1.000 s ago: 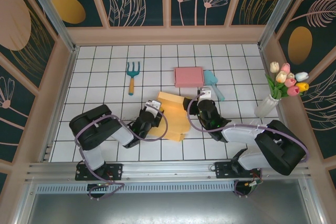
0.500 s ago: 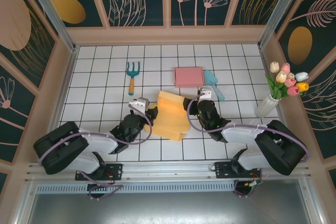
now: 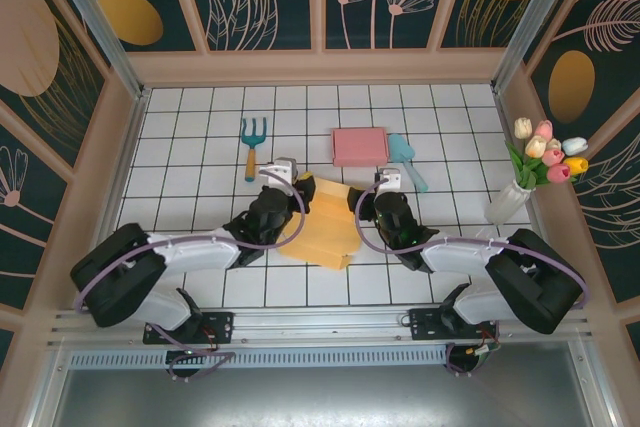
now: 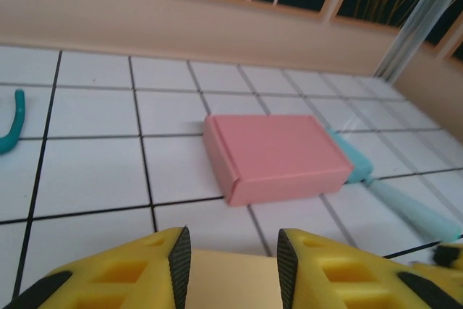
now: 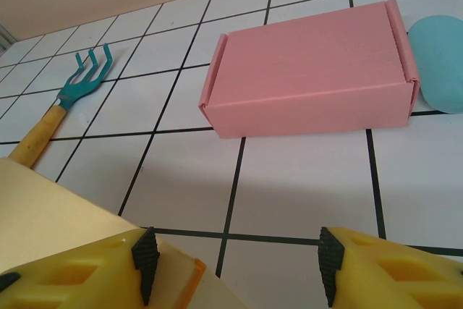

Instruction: Fold the paper box

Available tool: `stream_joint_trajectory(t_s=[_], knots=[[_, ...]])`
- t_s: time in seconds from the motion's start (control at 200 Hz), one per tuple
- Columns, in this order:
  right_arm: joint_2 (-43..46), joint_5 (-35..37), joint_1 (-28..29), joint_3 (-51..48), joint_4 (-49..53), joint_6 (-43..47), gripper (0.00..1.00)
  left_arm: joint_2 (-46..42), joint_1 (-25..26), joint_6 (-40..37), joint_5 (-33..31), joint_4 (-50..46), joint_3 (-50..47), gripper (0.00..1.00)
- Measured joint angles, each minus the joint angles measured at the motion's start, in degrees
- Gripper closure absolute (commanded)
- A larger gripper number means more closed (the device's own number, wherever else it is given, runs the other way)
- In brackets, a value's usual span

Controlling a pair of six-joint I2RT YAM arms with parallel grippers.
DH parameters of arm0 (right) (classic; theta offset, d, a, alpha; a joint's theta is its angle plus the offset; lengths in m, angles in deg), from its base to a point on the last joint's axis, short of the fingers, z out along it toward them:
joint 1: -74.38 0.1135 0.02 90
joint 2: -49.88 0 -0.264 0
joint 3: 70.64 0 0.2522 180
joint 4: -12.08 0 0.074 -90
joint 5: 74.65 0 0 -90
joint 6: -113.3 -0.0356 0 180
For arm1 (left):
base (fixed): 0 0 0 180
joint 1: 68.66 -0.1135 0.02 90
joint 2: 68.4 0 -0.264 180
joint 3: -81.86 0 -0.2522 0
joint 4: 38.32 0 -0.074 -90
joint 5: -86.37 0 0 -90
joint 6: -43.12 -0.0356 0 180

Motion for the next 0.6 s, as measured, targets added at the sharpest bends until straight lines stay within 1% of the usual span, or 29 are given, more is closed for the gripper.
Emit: stream_joint_trajectory(t_s=[0.16,0.3,0.475,0.6], knots=[[0.0,0.2,0.0,0.0,0.0,0.0,0.37,7.1,-2.8,0.4,1.1,-0.5,0.9,0.66],[0.0,0.7,0.3,0.0,0.1,0.0,0.37,9.2,-4.0,1.2,2.3,1.9,1.7,0.68],[0.0,1.1,0.3,0.0,0.1,0.0,0.37,9.2,-4.3,1.9,3.7,2.3,1.7,0.68],[0.0,1.8,0.3,0.0,0.1,-0.2,0.37,6.3,-4.5,2.7,5.3,-1.1,1.7,0.65]])
